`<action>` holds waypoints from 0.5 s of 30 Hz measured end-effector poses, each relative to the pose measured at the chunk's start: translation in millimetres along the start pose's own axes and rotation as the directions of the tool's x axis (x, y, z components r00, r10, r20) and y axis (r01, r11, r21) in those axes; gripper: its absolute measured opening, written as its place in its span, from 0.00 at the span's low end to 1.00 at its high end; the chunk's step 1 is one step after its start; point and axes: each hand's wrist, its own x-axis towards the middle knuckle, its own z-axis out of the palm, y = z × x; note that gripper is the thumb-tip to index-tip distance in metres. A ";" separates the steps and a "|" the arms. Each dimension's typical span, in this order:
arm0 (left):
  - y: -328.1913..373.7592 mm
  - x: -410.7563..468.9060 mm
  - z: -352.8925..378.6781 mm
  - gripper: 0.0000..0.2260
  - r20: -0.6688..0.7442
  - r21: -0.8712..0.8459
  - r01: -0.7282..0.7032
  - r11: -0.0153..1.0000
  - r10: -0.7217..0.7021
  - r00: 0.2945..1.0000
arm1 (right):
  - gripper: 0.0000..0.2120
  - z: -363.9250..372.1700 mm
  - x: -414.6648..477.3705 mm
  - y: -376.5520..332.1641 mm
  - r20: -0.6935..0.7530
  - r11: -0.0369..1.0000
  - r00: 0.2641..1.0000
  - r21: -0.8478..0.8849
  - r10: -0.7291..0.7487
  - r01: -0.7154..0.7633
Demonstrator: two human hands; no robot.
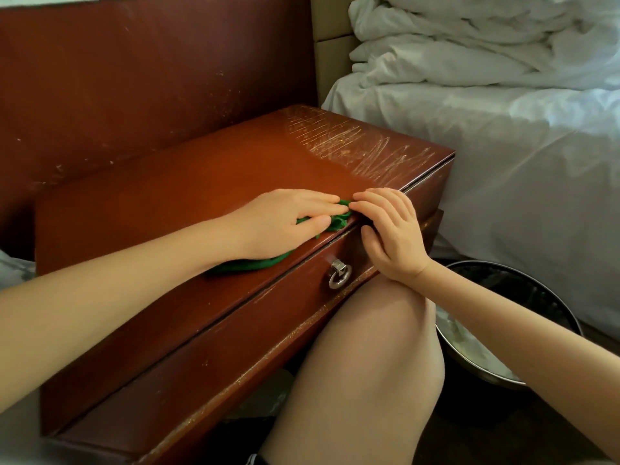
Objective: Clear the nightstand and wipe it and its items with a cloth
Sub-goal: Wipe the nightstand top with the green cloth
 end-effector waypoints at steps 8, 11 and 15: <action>-54.5 20.8 -12.8 0.17 -0.052 0.057 0.150 0.987 -0.147 0.988 | 0.20 -8.2 49.2 -24.5 0.370 0.998 0.928 -0.055 0.040 -0.021; -80.5 36.5 -15.9 0.17 -0.056 0.050 0.259 0.964 -0.257 0.965 | 0.21 -9.5 72.2 -30.7 0.603 0.992 0.788 -0.089 0.128 -0.093; -109.9 50.9 -18.3 0.16 -0.088 0.073 0.278 0.958 -0.271 0.958 | 0.25 -7.6 86.0 -25.7 0.751 0.977 0.628 -0.116 0.206 -0.181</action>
